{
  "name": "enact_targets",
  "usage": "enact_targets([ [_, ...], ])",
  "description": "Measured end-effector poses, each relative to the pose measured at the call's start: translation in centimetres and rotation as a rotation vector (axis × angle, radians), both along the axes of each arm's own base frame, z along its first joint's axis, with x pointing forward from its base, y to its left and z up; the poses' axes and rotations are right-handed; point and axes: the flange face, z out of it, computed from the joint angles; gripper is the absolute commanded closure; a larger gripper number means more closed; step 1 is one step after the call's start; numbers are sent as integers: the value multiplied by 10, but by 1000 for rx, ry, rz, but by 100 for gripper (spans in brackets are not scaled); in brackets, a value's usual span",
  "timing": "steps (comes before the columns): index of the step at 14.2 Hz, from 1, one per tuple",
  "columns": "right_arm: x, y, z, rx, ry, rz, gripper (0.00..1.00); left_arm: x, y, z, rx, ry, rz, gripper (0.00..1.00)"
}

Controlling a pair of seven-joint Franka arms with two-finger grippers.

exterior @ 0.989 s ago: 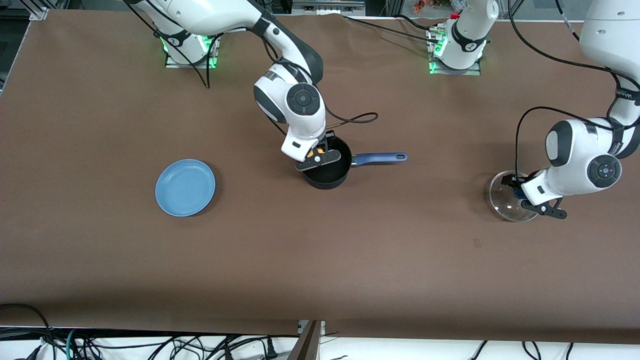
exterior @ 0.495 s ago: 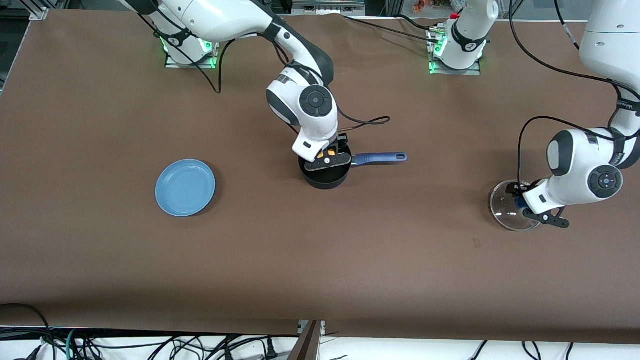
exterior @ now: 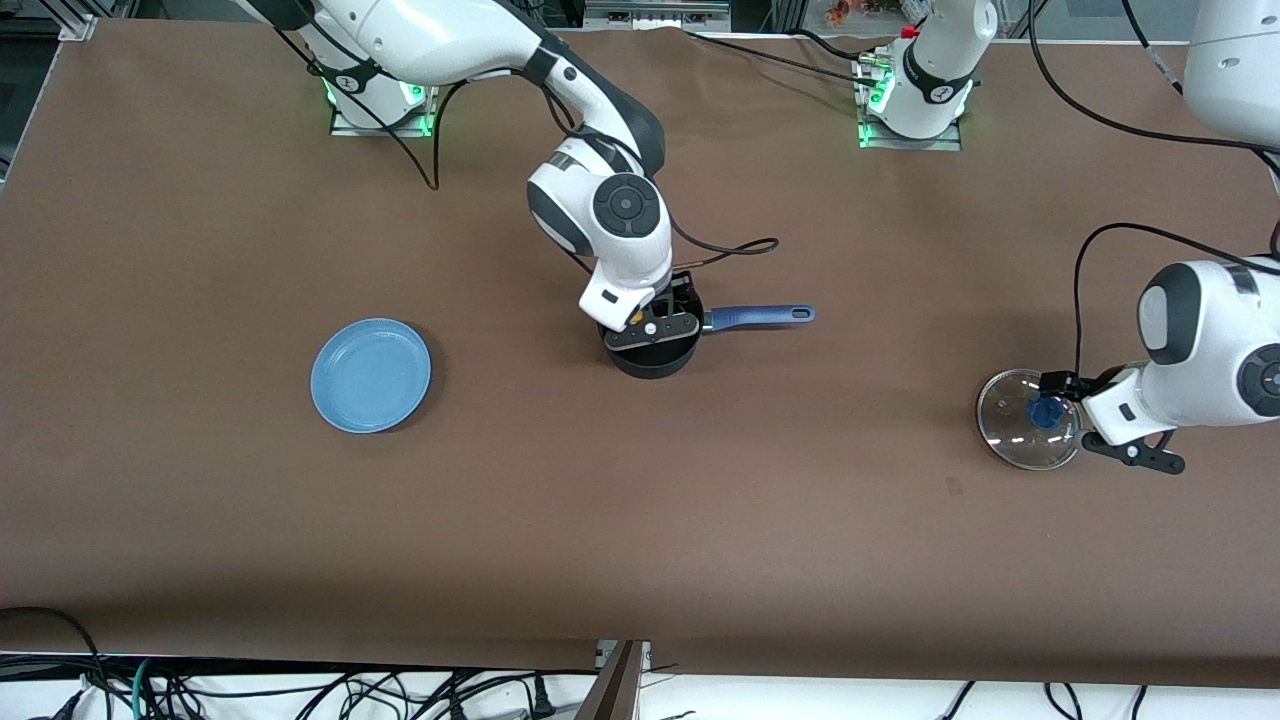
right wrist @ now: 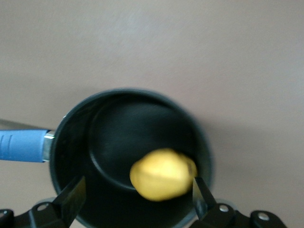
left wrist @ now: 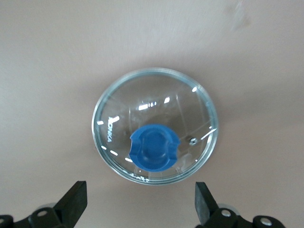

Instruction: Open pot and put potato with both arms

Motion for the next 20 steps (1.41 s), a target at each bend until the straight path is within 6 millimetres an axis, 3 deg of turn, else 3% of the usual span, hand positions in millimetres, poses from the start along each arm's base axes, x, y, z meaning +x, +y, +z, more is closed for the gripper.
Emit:
enact_targets([
  [3, 34, -49, 51, -40, -28, 35, 0, 6, -32, 75, -17, -67, 56, 0],
  [6, 66, -113, 105, -76, -43, 6, 0, -13, -65, 156, -30, -101, 106, 0],
  [8, 85, -166, 143, -91, -46, -22, 0, -29, -84, 195, -34, -115, 180, 0],
  [11, 99, -251, 198, -119, -32, -44, 0, -38, -99, 220, -30, -141, 224, 0],
  [15, 96, -346, 260, -138, -30, -133, 0, -43, -98, 260, -32, -144, 246, 0],
  [17, 87, -379, 280, -149, -25, -184, 0, -45, -114, 272, -36, -149, 262, 0],
  [20, 71, -404, 298, -167, 0, -210, 0, -47, -148, 274, -40, -147, 287, 0],
])
